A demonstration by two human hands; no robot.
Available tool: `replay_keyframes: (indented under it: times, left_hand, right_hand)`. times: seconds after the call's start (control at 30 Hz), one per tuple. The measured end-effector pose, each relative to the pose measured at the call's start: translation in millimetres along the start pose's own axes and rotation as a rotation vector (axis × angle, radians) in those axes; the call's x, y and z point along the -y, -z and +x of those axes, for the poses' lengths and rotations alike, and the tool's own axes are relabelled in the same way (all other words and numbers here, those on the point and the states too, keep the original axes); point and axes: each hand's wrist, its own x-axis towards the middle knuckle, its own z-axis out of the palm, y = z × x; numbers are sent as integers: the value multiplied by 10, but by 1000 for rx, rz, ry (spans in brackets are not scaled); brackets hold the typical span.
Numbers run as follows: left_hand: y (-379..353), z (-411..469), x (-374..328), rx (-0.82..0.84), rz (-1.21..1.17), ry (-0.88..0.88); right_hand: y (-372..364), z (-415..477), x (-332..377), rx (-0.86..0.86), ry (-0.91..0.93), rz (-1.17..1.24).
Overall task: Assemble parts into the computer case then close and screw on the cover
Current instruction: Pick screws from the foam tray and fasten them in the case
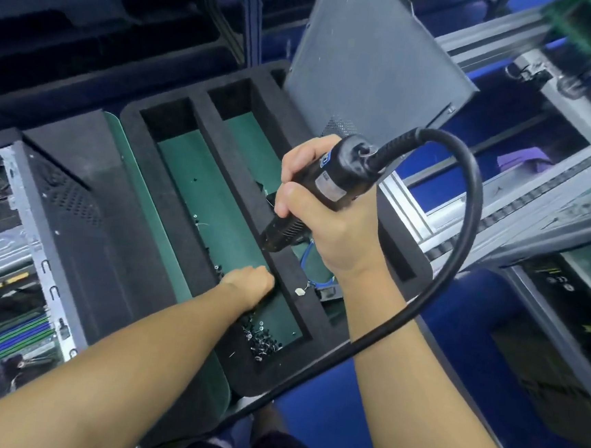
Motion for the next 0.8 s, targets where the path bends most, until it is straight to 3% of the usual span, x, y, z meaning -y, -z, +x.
replay_keyframes:
  times: [0.3,0.43,0.53,0.7,0.8]
  left_hand:
    - [-32,-17,15,10,209,-190]
    - [-6,-21,30,44,92,-135]
    - [135,-38,123,-5,-226,8]
    - [639,-234,563,101,-1430,166]
    - [930,-572,831,55,-1826,170]
  right_hand:
    - [15,33,65,-24,-10,20]
    - [-13,13,65,-18,-15,15]
    - [-23,14,91,-4,-10,8]
    - [-221,168,216,3,40,36]
    - [-440,304,318,23,95,58]
